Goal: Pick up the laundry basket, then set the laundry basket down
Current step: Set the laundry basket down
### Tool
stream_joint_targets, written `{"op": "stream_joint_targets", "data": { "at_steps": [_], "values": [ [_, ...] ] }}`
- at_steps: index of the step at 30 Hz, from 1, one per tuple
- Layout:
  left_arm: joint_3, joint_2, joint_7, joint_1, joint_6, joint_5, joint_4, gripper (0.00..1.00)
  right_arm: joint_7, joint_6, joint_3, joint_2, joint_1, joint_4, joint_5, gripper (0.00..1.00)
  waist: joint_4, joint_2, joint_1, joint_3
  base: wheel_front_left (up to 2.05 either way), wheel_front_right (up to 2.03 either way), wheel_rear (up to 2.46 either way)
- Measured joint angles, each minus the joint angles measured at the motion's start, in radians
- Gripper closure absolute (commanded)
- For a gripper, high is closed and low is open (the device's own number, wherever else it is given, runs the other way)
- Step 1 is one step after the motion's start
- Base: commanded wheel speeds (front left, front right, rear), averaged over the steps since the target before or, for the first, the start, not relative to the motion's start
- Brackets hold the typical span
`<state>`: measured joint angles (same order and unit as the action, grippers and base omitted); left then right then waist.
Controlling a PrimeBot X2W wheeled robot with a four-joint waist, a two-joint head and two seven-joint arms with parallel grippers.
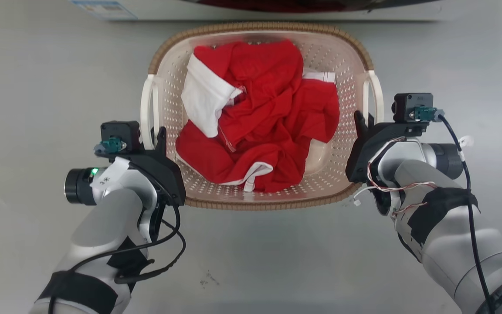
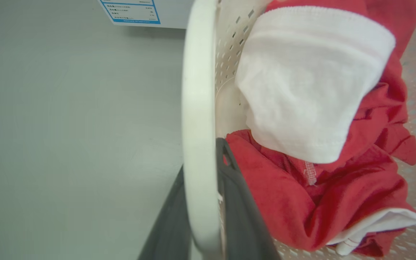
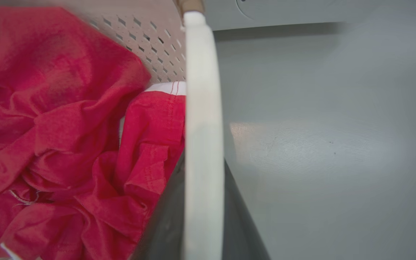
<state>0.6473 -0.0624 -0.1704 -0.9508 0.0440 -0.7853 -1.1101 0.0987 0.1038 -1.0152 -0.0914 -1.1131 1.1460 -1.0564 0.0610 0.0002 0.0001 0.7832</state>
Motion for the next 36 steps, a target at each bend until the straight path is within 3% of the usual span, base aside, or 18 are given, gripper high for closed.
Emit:
{"op": "stream_joint_targets", "data": {
  "at_steps": [10,27,28,29,30,31,32,34,36],
  "values": [
    [0.002,0.007,-0.018,-0.031,-0.001,0.006,-0.012,1.00,0.030,-0.016,0.000,0.000,-0.024,0.028,0.003,1.00,0.011,0.0000,0.0001,0.107,0.00,0.00,0.00],
    [0.002,0.007,-0.053,-0.077,-0.009,0.031,-0.039,1.00,0.079,-0.034,-0.002,0.007,-0.063,0.057,0.010,1.00,0.019,-0.0003,-0.0002,0.145,0.00,0.00,0.00],
    [0.002,0.007,-0.053,-0.078,-0.009,0.031,-0.041,1.00,0.080,-0.034,-0.003,0.007,-0.064,0.058,0.010,0.83,0.018,-0.0002,-0.0002,0.145,0.00,0.00,0.00],
    [0.002,0.008,-0.056,-0.081,-0.010,0.031,-0.043,1.00,0.080,-0.034,-0.003,0.008,-0.064,0.059,0.010,0.59,0.018,-0.0002,-0.0002,0.145,0.00,0.00,0.00],
    [0.002,0.008,-0.058,-0.086,-0.010,0.031,-0.044,1.00,0.079,-0.034,-0.004,0.010,-0.064,0.062,0.010,0.26,0.018,-0.0002,-0.0001,0.145,0.00,0.00,0.00],
    [0.003,0.009,-0.061,-0.090,-0.010,0.032,-0.045,1.00,0.079,-0.034,-0.004,0.012,-0.064,0.064,0.010,0.00,0.018,-0.0001,-0.0001,0.145,0.00,0.00,0.00],
    [0.003,0.009,-0.061,-0.092,-0.010,0.036,-0.047,0.59,0.080,-0.034,-0.005,0.012,-0.064,0.065,0.010,0.00,0.018,-0.0001,-0.0001,0.145,0.00,0.00,0.00],
    [0.004,0.010,-0.062,-0.092,-0.010,0.040,-0.052,0.00,0.084,-0.035,-0.006,0.013,-0.064,0.067,0.010,0.00,0.017,-0.0002,-0.0001,0.143,0.00,0.00,0.00],
    [0.004,0.007,-0.062,-0.091,-0.010,0.040,-0.059,0.00,0.089,-0.035,-0.007,0.014,-0.063,0.071,0.010,0.00,0.017,-0.0002,-0.0001,0.139,0.00,0.00,0.00]
  ]
}}
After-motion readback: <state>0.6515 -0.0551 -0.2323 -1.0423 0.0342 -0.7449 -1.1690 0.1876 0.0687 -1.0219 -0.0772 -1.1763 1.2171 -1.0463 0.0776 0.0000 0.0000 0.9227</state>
